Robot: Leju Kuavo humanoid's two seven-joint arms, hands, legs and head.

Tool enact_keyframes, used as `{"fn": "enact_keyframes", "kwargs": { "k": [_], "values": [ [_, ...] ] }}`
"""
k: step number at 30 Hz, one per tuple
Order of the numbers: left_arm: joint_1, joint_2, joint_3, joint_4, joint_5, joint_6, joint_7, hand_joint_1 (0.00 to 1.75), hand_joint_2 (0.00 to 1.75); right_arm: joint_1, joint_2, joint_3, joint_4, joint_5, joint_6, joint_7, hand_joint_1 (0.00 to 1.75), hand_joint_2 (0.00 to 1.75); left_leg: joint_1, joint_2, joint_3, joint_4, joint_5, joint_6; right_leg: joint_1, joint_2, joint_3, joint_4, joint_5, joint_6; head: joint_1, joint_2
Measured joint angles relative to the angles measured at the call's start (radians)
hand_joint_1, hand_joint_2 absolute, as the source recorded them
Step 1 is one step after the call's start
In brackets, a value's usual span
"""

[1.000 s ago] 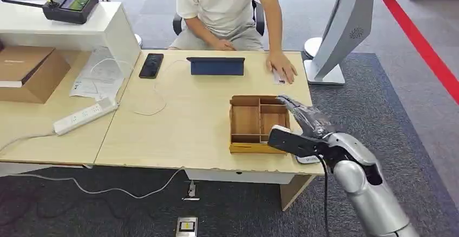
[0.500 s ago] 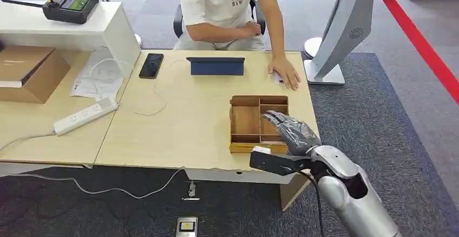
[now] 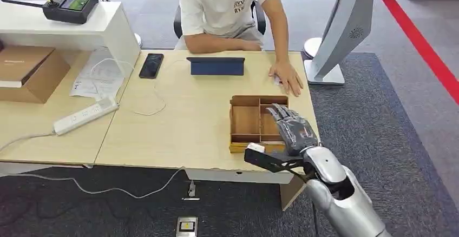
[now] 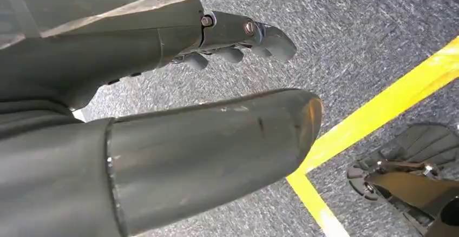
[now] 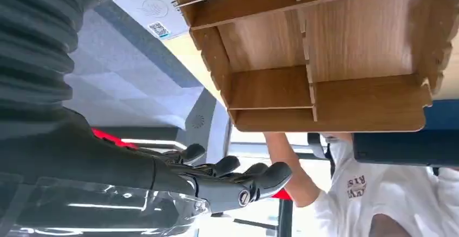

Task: Pass the card to the sensor for recognition and then transmit it.

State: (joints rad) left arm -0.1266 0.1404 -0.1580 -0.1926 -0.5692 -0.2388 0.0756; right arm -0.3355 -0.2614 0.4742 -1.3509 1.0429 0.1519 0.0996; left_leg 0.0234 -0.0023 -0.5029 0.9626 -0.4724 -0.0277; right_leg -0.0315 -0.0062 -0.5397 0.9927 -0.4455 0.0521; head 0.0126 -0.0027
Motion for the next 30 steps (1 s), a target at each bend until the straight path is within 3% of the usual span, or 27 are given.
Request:
{"fn": "enact_keyframes", "kwargs": {
  "k": [7, 14, 30],
  "values": [
    [0.0, 0.0, 0.006, 0.0, -0.01, 0.0, 0.0, 0.0, 0.0, -0.018, 0.043, 0.007, 0.15, -0.006, -0.081, -0.042, 0.0, 1.75, 0.0, 0.0, 0.0, 0.0, 0.0, 0.0, 0.0, 0.0, 0.0, 0.0, 0.0, 0.0, 0.0, 0.0],
    [0.0, 0.0, 0.01, 0.0, -0.014, -0.001, 0.0, 0.0, 0.0, -0.029, 0.064, 0.012, 0.259, -0.018, -0.095, -0.053, 0.0, 1.75, 0.0, 0.0, 0.0, 0.0, 0.0, 0.0, 0.0, 0.0, 0.0, 0.0, 0.0, 0.0, 0.0, 0.0],
    [0.0, 0.0, 0.012, 0.0, -0.015, 0.006, 0.0, 0.0, 0.0, -0.059, 0.082, 0.018, 0.359, -0.044, -0.171, -0.072, 0.0, 1.75, 0.0, 0.0, 0.0, 0.0, 0.0, 0.0, 0.0, 0.0, 0.0, 0.0, 0.0, 0.0, 0.0, 0.0]
  ]
}}
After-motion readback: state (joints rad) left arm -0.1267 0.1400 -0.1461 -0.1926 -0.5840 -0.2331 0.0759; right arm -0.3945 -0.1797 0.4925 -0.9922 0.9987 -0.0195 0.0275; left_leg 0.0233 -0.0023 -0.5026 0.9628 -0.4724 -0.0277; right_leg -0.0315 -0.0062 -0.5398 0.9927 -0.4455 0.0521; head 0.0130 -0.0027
